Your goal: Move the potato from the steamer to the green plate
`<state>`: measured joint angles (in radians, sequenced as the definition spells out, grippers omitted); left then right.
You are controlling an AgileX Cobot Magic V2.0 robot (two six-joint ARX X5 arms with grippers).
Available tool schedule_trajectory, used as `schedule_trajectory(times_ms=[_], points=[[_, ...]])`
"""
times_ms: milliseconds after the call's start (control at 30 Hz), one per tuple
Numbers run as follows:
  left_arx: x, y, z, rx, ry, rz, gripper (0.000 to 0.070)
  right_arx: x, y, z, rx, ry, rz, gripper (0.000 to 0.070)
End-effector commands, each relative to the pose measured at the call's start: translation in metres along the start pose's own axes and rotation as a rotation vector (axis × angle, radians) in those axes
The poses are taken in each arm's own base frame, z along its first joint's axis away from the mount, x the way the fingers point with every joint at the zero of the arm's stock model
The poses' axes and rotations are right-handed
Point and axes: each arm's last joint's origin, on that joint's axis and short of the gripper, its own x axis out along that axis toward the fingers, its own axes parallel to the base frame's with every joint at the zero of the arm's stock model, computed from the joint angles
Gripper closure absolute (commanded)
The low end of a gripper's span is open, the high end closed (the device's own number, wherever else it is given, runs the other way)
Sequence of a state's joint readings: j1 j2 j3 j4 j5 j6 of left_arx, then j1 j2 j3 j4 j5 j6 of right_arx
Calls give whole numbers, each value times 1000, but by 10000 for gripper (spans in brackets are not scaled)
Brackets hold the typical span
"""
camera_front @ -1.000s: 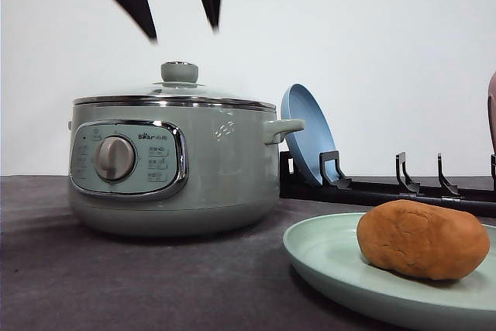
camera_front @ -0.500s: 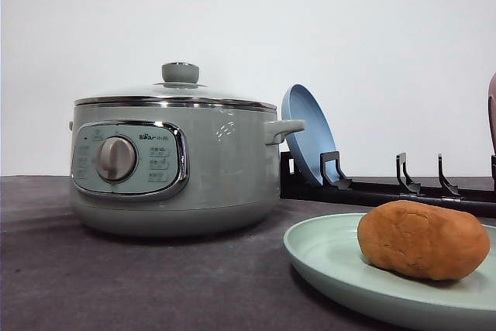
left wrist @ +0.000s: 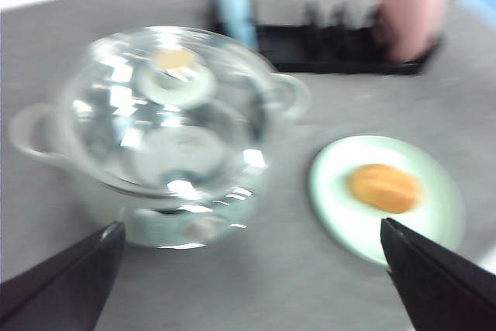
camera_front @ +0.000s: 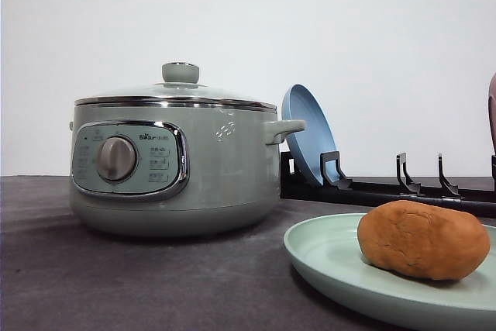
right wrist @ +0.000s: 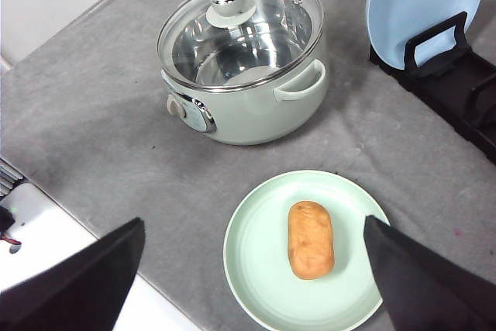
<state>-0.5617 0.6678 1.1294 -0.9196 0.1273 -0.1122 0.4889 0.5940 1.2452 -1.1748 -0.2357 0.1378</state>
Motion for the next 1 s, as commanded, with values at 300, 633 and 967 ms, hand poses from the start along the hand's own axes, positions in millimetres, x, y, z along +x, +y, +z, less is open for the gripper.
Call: schedule_trajectory(times_ms=[300,633,967], points=[[-23,-2,-20,-92,-112,-59,25,29,-7,-19,-10,26,61,128],[-22,-2,-21,-61,-101,-54,684,29,-7,-17,-16,16,66,659],[-23,-2,-21,-76,-102,-55,683,29,-7,-16,-21,-5,65,659]])
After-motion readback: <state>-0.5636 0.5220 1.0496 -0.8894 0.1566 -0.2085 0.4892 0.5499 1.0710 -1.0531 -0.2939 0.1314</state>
